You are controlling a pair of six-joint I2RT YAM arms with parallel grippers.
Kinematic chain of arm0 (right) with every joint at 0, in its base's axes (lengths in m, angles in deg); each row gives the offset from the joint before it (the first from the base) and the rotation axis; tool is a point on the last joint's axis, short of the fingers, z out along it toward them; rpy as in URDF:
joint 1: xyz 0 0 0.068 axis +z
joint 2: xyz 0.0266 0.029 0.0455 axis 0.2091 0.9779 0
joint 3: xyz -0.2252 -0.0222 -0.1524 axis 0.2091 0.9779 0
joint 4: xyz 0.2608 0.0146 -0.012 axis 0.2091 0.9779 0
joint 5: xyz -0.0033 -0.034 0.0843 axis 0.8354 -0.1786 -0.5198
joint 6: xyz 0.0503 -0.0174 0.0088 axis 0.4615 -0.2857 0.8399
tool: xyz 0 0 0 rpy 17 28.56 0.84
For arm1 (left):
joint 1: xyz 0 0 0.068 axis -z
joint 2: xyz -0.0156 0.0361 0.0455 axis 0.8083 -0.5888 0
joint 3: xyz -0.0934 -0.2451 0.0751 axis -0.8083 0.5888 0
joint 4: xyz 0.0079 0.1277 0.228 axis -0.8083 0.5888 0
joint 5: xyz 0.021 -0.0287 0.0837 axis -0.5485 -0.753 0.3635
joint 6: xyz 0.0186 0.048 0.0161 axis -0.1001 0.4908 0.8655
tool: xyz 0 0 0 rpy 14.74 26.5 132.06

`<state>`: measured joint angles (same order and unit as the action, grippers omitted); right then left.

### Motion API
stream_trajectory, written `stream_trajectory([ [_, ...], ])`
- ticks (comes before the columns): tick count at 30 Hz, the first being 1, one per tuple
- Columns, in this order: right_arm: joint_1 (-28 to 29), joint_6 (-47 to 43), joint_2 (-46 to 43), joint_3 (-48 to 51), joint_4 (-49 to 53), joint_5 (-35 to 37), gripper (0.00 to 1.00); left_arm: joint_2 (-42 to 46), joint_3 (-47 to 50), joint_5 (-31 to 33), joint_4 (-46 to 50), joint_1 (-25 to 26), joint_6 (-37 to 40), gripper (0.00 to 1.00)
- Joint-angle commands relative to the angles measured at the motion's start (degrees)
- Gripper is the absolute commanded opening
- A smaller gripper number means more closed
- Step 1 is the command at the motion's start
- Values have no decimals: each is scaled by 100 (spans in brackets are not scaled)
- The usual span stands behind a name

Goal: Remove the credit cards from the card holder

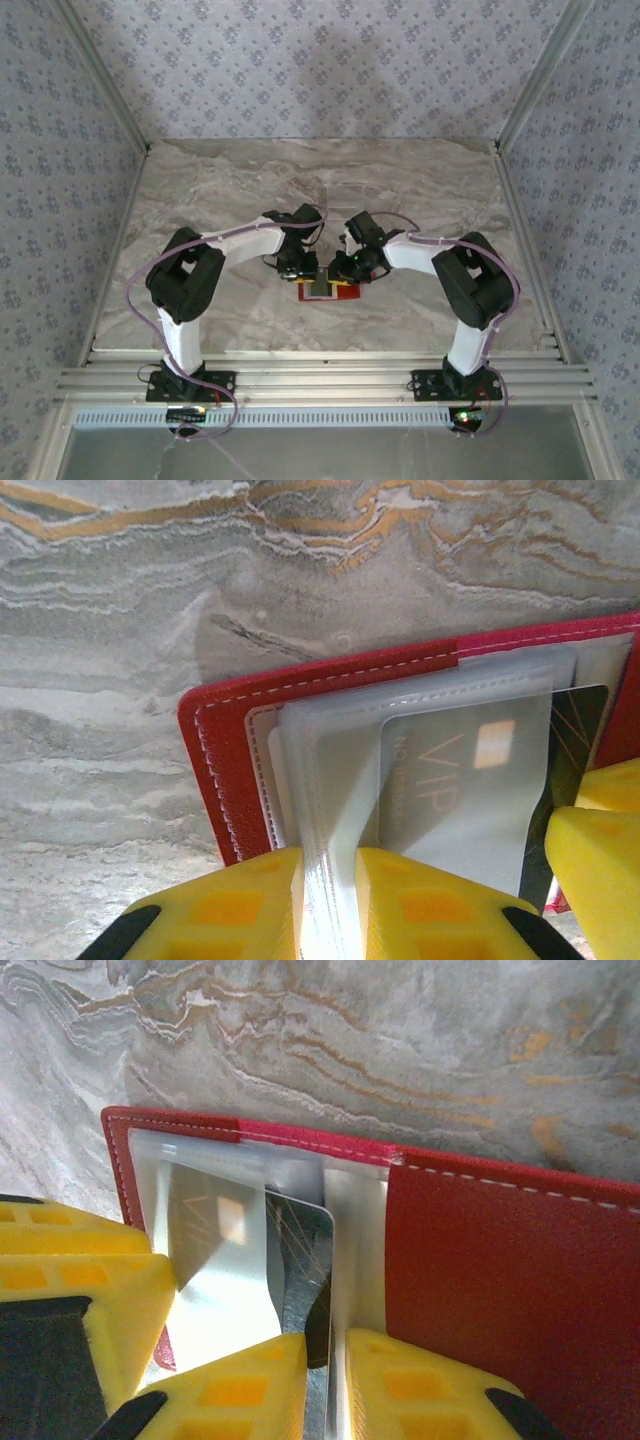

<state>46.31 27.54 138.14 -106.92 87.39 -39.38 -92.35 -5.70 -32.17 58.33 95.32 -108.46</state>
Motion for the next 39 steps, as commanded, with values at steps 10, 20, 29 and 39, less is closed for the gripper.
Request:
stream_trajectory([
  [10, -262, 276, 85, 536, -1333, -1046, 18, -300, -54, 193, 243, 41, 84, 21],
  [20, -303, 398, 66, 650, -1743, -1315, 17, -375, 2, 201, 232, 49, 70, 21],
  [29, -422, 261, -70, 747, -1409, -1046, 14, -393, -33, 245, 286, 48, 97, 21],
  [39, -552, 283, -146, 852, -1375, -975, 17, -405, -42, 333, 374, 49, 129, 21],
])
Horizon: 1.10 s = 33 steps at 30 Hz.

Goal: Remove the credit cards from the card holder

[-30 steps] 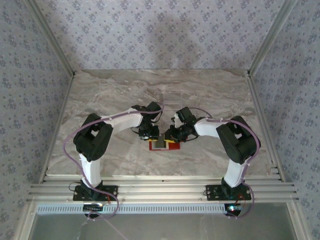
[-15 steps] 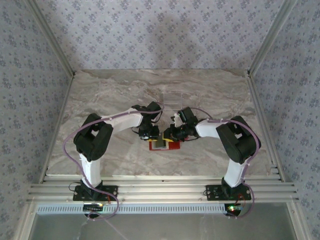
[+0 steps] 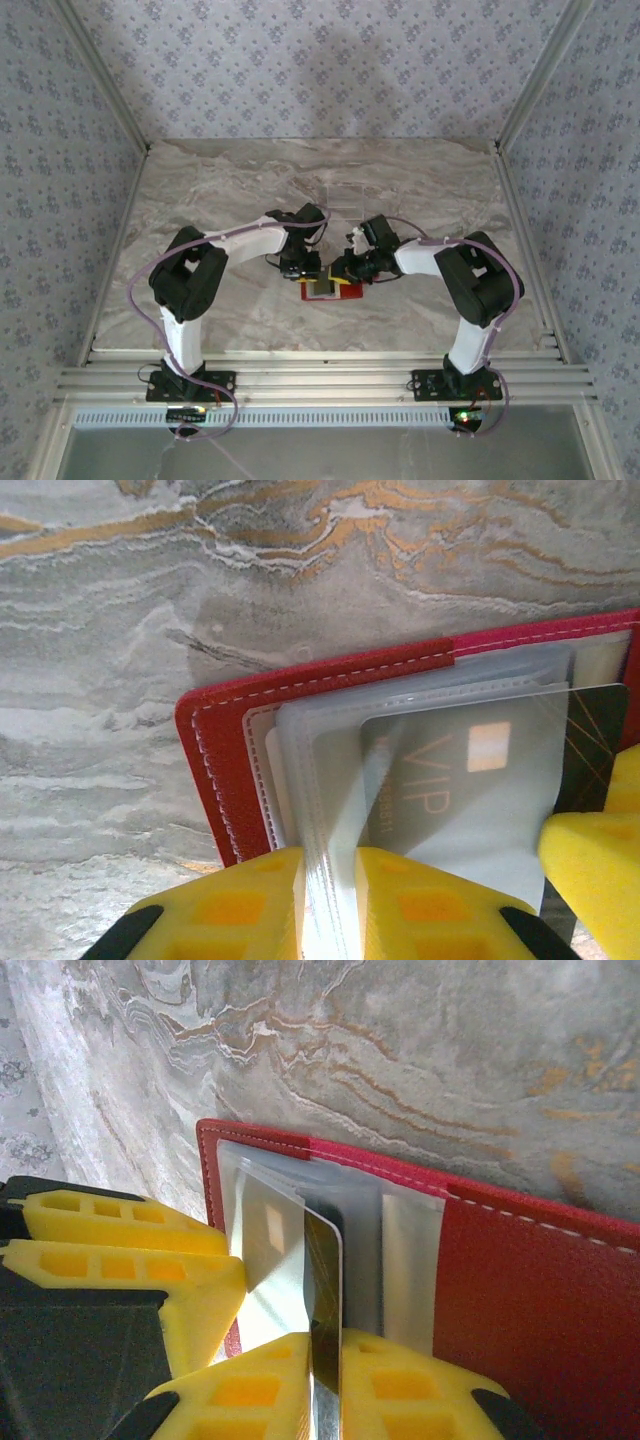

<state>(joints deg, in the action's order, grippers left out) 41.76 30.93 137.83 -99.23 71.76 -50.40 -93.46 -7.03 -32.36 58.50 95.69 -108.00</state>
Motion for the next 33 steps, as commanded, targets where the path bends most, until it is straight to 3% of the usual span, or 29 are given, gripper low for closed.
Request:
stream_trajectory([
  [1, -100, -29, -133, 97, 159, 142, 18, -294, 100, 353, 355, 11, 77, 21],
  [13, -96, 203, -241, 248, -341, -46, 13, -277, 116, 371, 348, 9, 72, 21],
  [17, -95, 297, -191, 251, -531, -177, 18, -277, 109, 360, 348, 15, 71, 21],
  [22, -70, 434, -86, 273, -785, -336, 17, -277, 113, 362, 352, 16, 78, 21],
  [33, -196, 171, -392, 376, -106, 312, 8, -250, 149, 365, 354, 15, 80, 21],
])
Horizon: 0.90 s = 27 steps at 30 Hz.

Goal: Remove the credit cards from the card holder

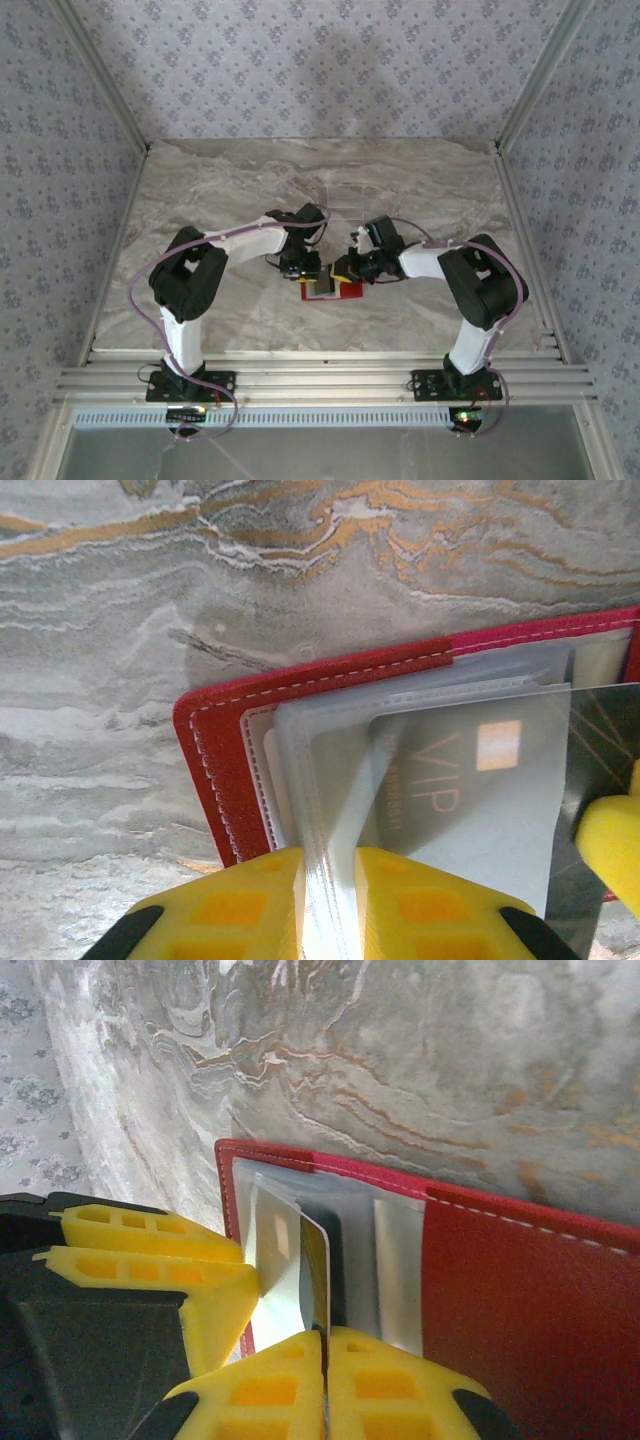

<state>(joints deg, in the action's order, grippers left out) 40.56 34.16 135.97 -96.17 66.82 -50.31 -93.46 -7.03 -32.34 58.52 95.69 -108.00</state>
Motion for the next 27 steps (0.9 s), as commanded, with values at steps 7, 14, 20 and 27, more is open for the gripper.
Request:
stream_trajectory([
  [7, 32, -283, -213, -82, 527, 288, 13, -266, 110, 312, 349, 11, 81, 21],
  [14, 147, -33, -102, -93, 90, -13, 17, -323, 74, 254, 346, 16, 85, 20],
  [20, 166, 30, -74, -90, -1, -22, 16, -299, 100, 262, 335, 11, 80, 20],
  [27, 87, -103, -303, -14, 357, 376, 6, -252, 133, 347, 371, 13, 96, 20],
])
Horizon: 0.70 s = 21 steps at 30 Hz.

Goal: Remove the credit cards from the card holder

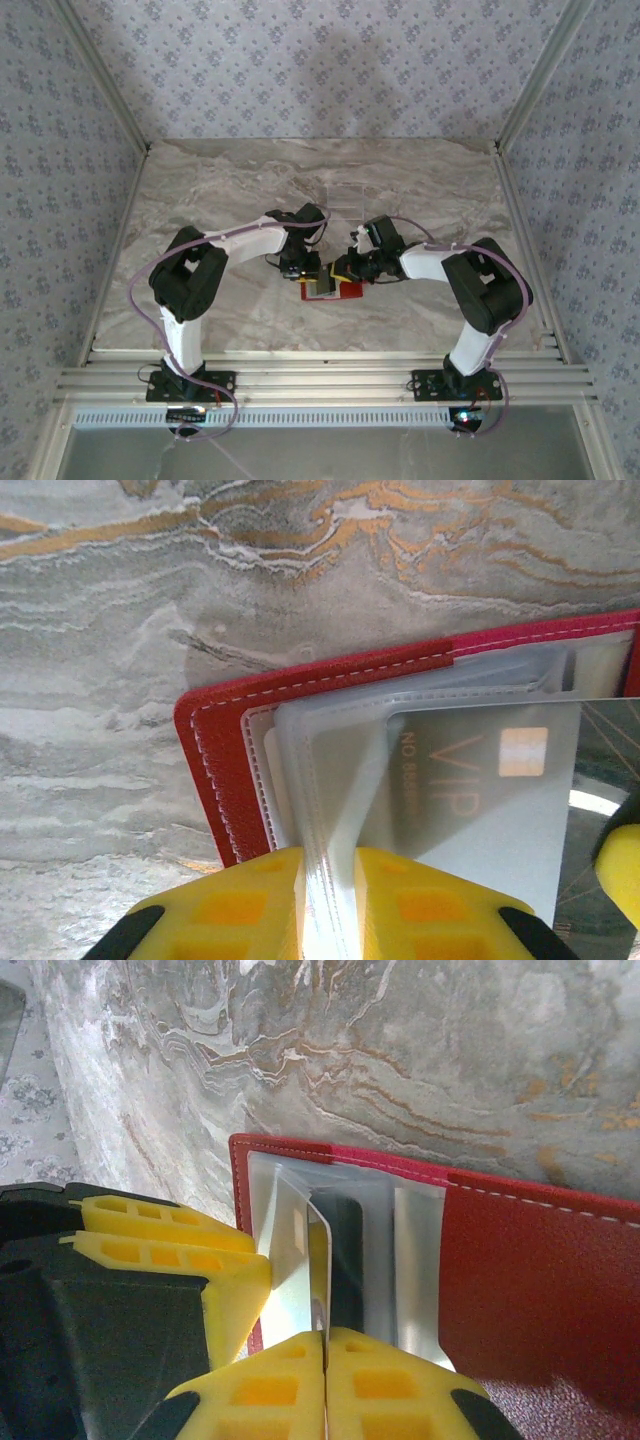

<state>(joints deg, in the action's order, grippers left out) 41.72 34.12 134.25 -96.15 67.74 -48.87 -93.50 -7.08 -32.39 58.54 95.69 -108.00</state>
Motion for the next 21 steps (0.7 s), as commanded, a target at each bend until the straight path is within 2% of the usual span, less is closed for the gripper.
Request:
stream_trajectory([
  [1, -55, -174, -188, -7, 386, 316, 5, -223, 148, 388, 376, 10, 95, 20],
  [4, -147, -449, -357, -33, 791, 512, 0, -129, 209, 443, 379, -23, 94, 21],
  [14, -386, -1319, -930, -298, 1690, 714, 0, 129, 195, 465, 382, -72, 155, 22],
  [18, -441, -2177, -1030, -708, 2351, 842, 0, 223, 80, 451, 430, -81, 161, 24],
  [21, -461, -3048, -1040, -1078, 2934, 1203, 0, 326, 30, 381, 424, -76, 152, 25],
])
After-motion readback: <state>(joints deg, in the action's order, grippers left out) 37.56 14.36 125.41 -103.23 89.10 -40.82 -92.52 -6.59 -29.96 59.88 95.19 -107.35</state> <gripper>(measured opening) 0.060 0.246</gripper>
